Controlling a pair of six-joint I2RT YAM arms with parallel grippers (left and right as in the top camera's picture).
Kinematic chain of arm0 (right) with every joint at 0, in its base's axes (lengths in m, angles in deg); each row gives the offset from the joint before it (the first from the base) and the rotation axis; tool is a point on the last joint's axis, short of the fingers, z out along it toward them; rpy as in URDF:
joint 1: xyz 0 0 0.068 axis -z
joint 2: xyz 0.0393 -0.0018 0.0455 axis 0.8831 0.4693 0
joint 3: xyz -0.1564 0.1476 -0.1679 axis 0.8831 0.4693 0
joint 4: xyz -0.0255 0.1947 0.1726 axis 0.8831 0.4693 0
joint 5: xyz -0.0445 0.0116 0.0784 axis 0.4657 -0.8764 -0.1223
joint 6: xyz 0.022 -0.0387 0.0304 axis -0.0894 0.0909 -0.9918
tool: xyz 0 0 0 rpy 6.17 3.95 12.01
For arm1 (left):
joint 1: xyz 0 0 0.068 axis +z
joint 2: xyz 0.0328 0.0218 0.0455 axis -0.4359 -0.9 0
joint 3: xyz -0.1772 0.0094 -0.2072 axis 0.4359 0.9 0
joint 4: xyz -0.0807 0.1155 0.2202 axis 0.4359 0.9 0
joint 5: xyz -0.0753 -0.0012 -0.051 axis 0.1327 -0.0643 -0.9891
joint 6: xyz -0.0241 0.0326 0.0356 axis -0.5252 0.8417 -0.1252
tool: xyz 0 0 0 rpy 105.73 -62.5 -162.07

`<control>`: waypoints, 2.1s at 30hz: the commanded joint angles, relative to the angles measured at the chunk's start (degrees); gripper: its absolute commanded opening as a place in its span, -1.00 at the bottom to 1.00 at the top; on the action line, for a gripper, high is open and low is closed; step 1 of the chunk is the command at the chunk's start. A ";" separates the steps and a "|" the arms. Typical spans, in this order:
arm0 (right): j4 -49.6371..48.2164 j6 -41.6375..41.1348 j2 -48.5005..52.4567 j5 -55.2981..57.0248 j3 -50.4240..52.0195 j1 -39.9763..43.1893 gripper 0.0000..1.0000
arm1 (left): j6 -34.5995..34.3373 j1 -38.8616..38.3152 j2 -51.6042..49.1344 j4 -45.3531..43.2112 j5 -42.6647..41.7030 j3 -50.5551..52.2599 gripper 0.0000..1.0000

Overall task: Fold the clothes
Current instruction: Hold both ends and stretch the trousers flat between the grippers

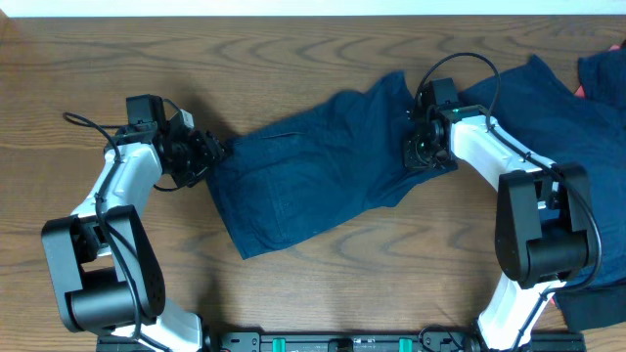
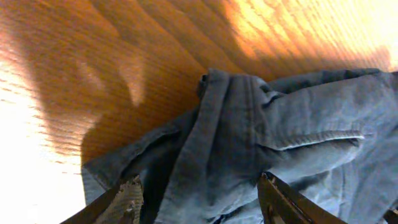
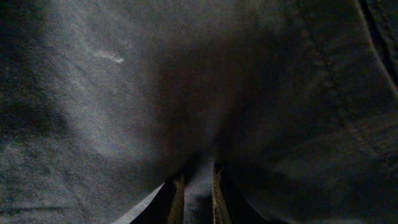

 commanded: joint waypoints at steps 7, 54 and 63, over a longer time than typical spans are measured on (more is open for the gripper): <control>-0.22 -0.24 1.62 0.42 1.77 -0.42 -0.70 | 1.62 -0.13 -0.24 0.83 -1.49 -0.07 -0.49; -0.04 -0.46 1.60 -1.22 1.75 -0.37 -0.60 | 0.11 6.34 2.23 19.93 1.11 8.13 0.66; 1.64 -1.16 0.74 -3.91 -0.70 -0.35 -0.61 | -2.45 5.11 2.23 4.48 0.83 15.61 0.15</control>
